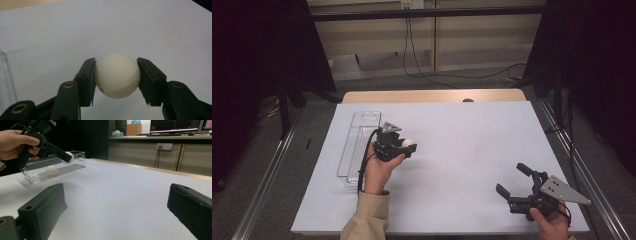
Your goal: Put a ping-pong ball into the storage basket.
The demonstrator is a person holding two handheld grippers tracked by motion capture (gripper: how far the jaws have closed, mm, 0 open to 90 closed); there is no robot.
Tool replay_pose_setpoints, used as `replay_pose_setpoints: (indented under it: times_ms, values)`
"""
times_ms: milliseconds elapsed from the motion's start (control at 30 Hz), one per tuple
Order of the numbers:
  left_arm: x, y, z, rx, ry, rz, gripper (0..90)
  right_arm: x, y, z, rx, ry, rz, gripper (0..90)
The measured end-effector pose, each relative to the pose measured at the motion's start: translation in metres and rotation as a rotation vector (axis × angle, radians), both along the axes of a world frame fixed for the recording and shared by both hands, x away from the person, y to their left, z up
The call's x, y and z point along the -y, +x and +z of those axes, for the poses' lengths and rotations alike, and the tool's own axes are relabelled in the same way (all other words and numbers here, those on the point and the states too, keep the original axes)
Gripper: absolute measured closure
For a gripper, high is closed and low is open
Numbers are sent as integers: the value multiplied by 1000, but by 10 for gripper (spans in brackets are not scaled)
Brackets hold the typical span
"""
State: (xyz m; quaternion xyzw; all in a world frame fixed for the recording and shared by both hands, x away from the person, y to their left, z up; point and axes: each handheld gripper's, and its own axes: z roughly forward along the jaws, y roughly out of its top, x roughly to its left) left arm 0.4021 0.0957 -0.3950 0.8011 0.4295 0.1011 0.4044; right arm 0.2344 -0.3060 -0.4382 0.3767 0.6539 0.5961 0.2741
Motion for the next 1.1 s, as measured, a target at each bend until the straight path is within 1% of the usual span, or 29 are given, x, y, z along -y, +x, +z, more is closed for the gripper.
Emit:
replay_pose_setpoints:
  times_ms: [167,367,567,800,900,1100]
  values:
    - [-5,0,2,0,-3,9,511,0,0,0,0,0,-1,13]
    - [-9,0,4,4,6,14,511,0,0,0,0,1,0,13]
    - [-15,0,6,8,2,28,512,0,0,0,-1,1,-1,13]
    - [-22,0,8,5,-15,46,511,0,0,0,0,0,0,13]
    - [-25,0,8,9,-7,51,511,-1,0,0,0,2,-1,13]
    - [-29,-1,9,9,-9,60,511,0,0,0,1,3,0,13]
